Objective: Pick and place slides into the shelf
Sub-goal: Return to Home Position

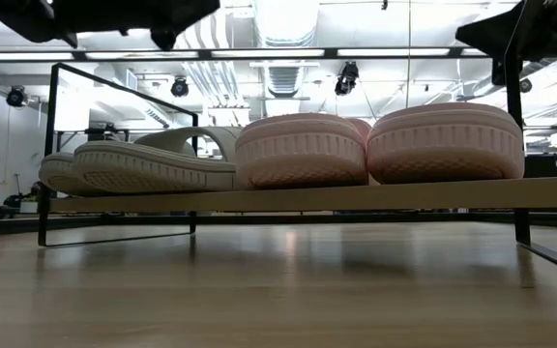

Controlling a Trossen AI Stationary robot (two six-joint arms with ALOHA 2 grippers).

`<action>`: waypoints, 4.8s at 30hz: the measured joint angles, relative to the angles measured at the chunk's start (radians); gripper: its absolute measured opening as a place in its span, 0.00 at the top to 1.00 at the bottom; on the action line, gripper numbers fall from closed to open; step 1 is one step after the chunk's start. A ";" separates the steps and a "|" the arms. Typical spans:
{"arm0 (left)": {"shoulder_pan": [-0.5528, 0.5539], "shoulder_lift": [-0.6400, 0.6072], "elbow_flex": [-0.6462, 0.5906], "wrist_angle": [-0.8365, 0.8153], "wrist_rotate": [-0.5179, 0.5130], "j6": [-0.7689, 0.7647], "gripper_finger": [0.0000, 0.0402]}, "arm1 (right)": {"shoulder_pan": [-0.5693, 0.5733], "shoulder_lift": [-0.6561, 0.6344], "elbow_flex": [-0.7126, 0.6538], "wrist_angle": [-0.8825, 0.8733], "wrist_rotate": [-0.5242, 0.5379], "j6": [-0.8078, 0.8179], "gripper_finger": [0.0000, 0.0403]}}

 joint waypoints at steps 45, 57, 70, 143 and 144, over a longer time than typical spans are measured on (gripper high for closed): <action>-0.017 -0.853 -0.359 -0.711 0.016 -0.187 1.00 | 0.000 0.057 0.115 -0.233 0.040 0.119 0.98; -0.017 -0.901 -0.385 -0.739 0.000 -0.208 1.00 | 0.000 0.089 -0.025 -0.011 -0.047 0.113 0.98; -0.016 -0.901 -0.424 -0.743 -0.013 -0.176 1.00 | 0.000 0.088 -0.169 0.162 -0.129 0.123 0.98; -0.016 -0.853 -0.520 -0.631 0.098 0.024 1.00 | 0.000 0.091 -0.167 0.076 -0.090 0.137 0.98; -0.016 -0.853 -0.520 -0.631 0.098 0.024 1.00 | 0.000 0.091 -0.167 0.076 -0.090 0.139 0.98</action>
